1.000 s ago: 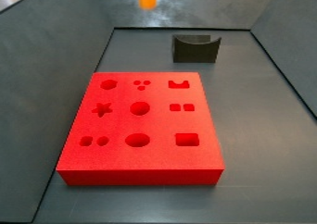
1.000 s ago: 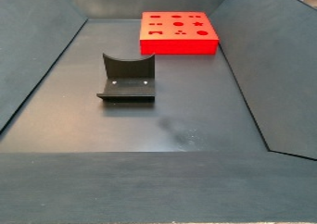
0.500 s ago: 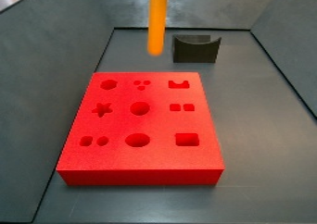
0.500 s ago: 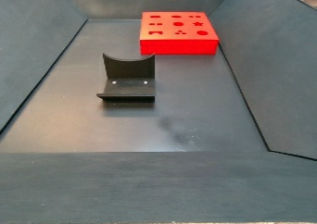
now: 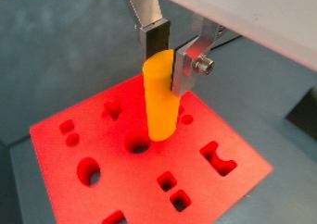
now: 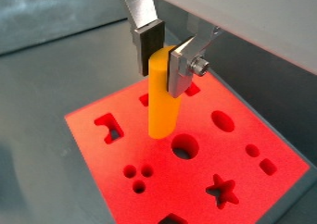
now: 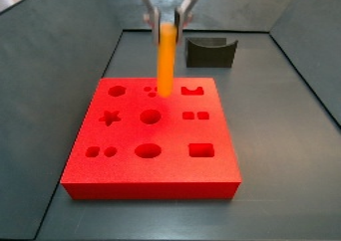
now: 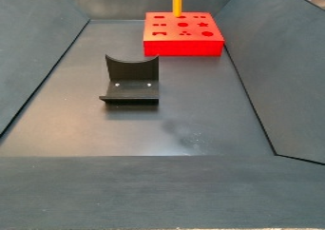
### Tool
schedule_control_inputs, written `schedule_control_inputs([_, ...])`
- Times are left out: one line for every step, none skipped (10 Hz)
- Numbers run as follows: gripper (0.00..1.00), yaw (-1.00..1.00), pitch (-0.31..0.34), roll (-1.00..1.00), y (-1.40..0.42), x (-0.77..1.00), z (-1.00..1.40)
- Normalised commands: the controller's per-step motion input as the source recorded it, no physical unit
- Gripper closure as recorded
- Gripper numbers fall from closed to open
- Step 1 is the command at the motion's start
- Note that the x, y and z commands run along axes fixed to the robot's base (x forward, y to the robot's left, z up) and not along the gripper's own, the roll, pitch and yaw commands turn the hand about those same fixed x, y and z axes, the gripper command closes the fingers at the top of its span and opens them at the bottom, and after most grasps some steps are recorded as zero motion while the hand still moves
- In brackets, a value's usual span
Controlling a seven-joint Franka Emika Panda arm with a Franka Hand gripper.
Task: Pick up the oval object. Move up. Move to above the board. Insert the oval object.
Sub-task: Insert the oval object.
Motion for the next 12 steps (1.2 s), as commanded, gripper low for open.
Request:
schedule_control_inputs([1.00, 0.00, 0.000, 0.04, -0.05, 0.00, -0.13])
schedule_control_inputs([1.00, 0.07, 0.000, 0.07, -0.20, -0.30, -0.23])
schedule_control_inputs([1.00, 0.03, 0.000, 0.07, -0.16, -0.28, -0.13])
schedule_control_inputs([1.00, 0.00, 0.000, 0.00, -0.03, 0.00, -0.04])
schedule_control_inputs([1.00, 0.00, -0.003, 0.03, -0.21, 0.00, -0.25])
schedule_control_inputs([1.00, 0.00, -0.024, 0.01, -0.19, 0.00, -0.23])
schedule_control_inputs([1.00, 0.00, 0.000, 0.00, -0.02, 0.00, 0.00])
schedule_control_inputs([1.00, 0.00, 0.000, 0.00, -0.03, 0.00, 0.00])
schedule_control_inputs([1.00, 0.00, 0.000, 0.00, -0.03, 0.00, -0.01])
schedule_control_inputs([1.00, 0.00, -0.031, 0.00, -0.02, 0.00, -0.01])
schedule_control_inputs([1.00, 0.00, -0.036, 0.00, -0.01, 0.00, -0.02])
schedule_control_inputs([1.00, 0.00, -0.019, 0.00, -0.04, 0.00, -0.05])
